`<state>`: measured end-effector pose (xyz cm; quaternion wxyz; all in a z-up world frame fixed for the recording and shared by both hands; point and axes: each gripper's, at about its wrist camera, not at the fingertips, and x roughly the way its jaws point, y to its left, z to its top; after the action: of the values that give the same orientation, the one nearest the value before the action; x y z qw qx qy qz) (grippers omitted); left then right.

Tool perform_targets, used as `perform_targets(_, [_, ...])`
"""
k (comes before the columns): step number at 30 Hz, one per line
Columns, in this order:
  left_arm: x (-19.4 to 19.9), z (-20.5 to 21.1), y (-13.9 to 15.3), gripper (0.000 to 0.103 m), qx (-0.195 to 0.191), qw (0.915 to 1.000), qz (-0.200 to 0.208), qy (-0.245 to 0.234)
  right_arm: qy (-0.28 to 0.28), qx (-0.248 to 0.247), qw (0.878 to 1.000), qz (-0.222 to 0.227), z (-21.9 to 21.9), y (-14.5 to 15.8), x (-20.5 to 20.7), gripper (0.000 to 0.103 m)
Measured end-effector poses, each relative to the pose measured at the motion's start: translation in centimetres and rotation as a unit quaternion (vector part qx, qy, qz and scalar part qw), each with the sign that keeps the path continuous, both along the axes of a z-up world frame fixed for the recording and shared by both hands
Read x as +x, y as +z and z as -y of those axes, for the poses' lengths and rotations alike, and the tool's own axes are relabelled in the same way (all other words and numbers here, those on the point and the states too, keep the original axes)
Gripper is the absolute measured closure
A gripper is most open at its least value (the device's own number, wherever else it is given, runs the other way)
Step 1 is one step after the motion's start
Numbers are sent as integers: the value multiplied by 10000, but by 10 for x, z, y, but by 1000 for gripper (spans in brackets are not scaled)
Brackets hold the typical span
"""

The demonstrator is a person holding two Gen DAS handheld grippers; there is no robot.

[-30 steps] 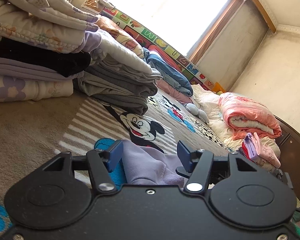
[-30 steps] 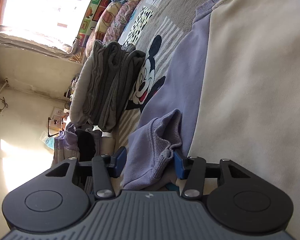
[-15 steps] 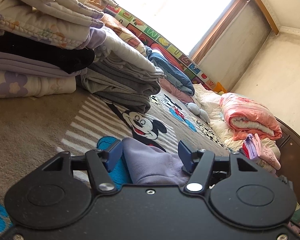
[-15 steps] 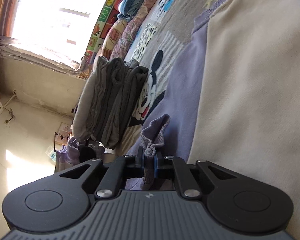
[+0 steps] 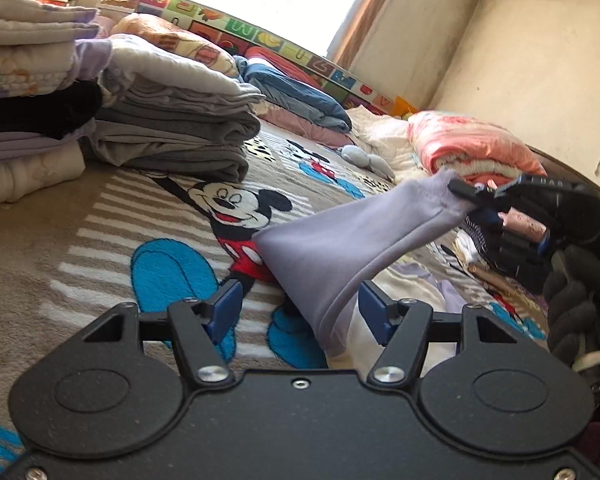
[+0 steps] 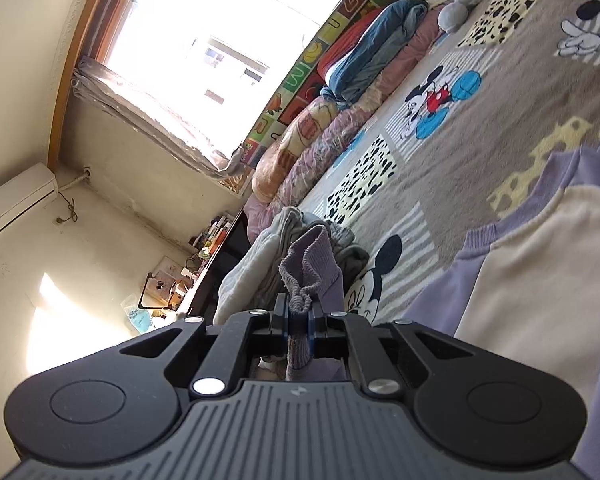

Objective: Fold clothes
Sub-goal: 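Lift the sleeve with the right gripper and fold it across the sweatshirt body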

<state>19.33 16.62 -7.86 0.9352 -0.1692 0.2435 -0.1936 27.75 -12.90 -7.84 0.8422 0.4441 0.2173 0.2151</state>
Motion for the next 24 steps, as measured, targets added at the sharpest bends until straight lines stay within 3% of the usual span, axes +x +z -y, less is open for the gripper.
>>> perform_targets(6, [-6, 31, -5, 40, 432, 9969, -30, -655, -78, -295, 9995, 86, 36, 10, 6, 92])
perform_targets(17, [-18, 78, -16, 40, 1101, 9821, -99, -1523, -235, -541, 9981, 151, 86, 13, 10, 92])
perform_targets(24, [-26, 93, -14, 40, 1107, 9744, 65, -1956, -380, -627, 9972, 178, 114, 13, 9, 92])
